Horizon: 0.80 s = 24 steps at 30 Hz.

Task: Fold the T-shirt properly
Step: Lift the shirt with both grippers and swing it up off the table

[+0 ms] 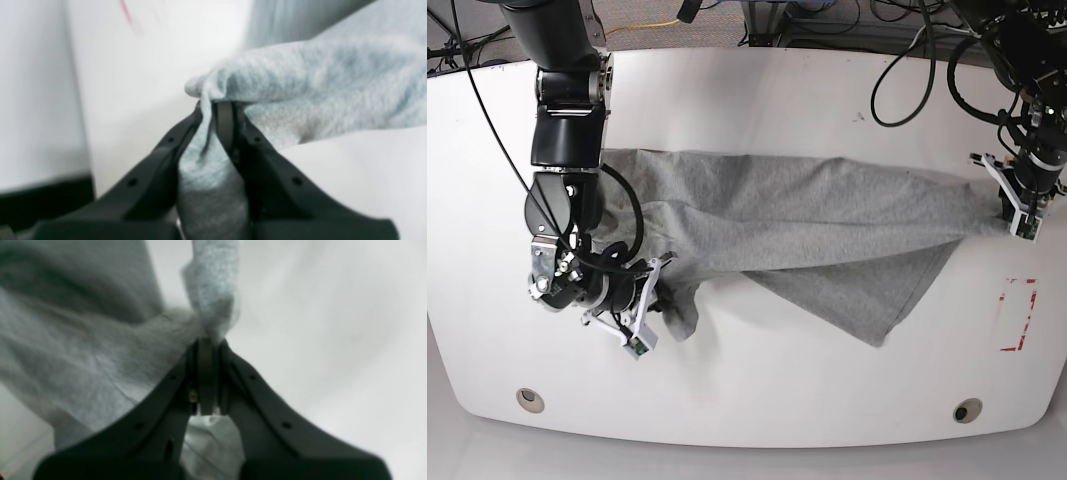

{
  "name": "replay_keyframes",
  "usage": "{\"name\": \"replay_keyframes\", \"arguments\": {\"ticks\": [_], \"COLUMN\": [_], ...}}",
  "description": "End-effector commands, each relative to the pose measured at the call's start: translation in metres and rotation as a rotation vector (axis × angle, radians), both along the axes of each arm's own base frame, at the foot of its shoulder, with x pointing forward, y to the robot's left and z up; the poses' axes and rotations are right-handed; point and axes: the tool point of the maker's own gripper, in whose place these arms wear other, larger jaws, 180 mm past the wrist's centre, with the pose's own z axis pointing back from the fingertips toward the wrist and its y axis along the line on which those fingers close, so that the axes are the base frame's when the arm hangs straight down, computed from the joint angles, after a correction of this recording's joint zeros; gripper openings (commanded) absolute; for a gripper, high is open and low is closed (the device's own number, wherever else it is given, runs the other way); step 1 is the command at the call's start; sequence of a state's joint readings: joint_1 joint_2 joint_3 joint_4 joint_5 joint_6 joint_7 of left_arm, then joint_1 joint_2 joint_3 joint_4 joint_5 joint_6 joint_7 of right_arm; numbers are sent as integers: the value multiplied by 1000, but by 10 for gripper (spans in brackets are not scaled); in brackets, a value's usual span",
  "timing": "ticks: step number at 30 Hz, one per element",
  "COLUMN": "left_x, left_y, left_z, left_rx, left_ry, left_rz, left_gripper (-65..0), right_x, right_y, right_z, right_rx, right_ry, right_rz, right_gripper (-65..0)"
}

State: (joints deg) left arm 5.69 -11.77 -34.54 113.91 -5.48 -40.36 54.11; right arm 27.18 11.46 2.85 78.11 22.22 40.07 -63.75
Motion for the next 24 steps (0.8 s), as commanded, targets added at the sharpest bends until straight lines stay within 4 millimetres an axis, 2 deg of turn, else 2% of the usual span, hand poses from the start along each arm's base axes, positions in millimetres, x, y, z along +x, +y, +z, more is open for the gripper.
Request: {"name": "replay_keyframes", "arguments": {"ticks": [1,5,9,11,13,14,16,20,22,24], "left_x": [16,50,80,99,110,117,124,135,137,137], "left_y": [3,-4,-10,-22,-30,-36,-41,-49,-52,-51], "left_z": [27,64,112,140,157,173,193,251,271,300], "left_rx": [27,39,46,53,67,73,79,89,94,118], "left_ry": [-79,-160,-277,-344,-380,-416,-463,-594,-640,-698], "left_rz": [1,-11,-18,-56,-77,-83,-86,-100,-106,-110], "left_gripper": [-650,-650,-650,-650,-650,-650,-650,-650,-650,-650], "right_x": [25,43,62,72,80,84,89,94,94,91], "right_y": [-14,-33,-51,-57,-61,-66,-72,-80,-79,-82], "right_z": [52,90,137,170,189,207,232,293,314,350], "right_rx": [-11,-65,-111,-122,-127,-147,-174,-192,-220,-283], "right_ry": [-140,-206,-284,-348,-376,-398,-432,-541,-568,-618], "right_rz": [-13,-34,-58,-68,-76,-82,-92,-112,-111,-114], "right_gripper": [-650,-650,-650,-650,-650,-650,-650,-650,-650,-650]}}
